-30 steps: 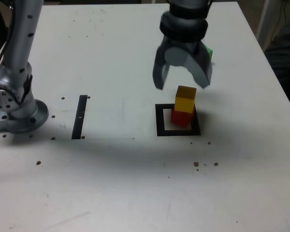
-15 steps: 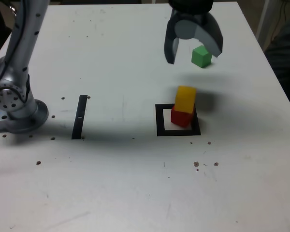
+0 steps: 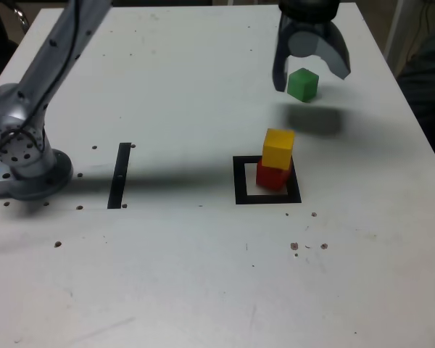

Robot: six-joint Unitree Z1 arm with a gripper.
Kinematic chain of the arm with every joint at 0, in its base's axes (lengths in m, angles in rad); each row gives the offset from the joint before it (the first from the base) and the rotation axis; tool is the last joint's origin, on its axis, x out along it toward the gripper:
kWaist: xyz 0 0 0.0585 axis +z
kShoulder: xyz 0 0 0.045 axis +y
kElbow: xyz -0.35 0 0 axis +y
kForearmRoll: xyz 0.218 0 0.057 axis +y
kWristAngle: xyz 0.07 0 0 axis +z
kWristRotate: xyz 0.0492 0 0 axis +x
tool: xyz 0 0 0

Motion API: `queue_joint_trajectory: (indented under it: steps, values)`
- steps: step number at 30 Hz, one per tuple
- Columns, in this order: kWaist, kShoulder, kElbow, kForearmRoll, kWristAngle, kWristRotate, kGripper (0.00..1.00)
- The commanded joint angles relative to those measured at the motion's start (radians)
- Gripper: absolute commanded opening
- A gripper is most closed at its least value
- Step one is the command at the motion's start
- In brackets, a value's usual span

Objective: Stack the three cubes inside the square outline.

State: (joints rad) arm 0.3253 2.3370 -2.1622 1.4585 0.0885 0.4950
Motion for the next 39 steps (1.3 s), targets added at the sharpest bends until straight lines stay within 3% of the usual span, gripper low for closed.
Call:
queue_joint_trajectory:
  steps: [1,11,15,21,25,39]
  values:
    - [0.009,0.036,-0.032,0.007,0.0,0.009,0.99]
    - [0.043,0.1,-0.07,0.029,0.022,0.046,0.99]
    - [0.045,0.099,-0.075,0.037,0.039,0.142,0.99]
    - [0.051,0.109,-0.107,0.02,-0.022,0.4,1.0]
    - [0.059,0.119,-0.13,0.023,-0.044,0.499,1.0]
    - [0.074,0.149,-0.169,0.04,-0.012,0.543,0.99]
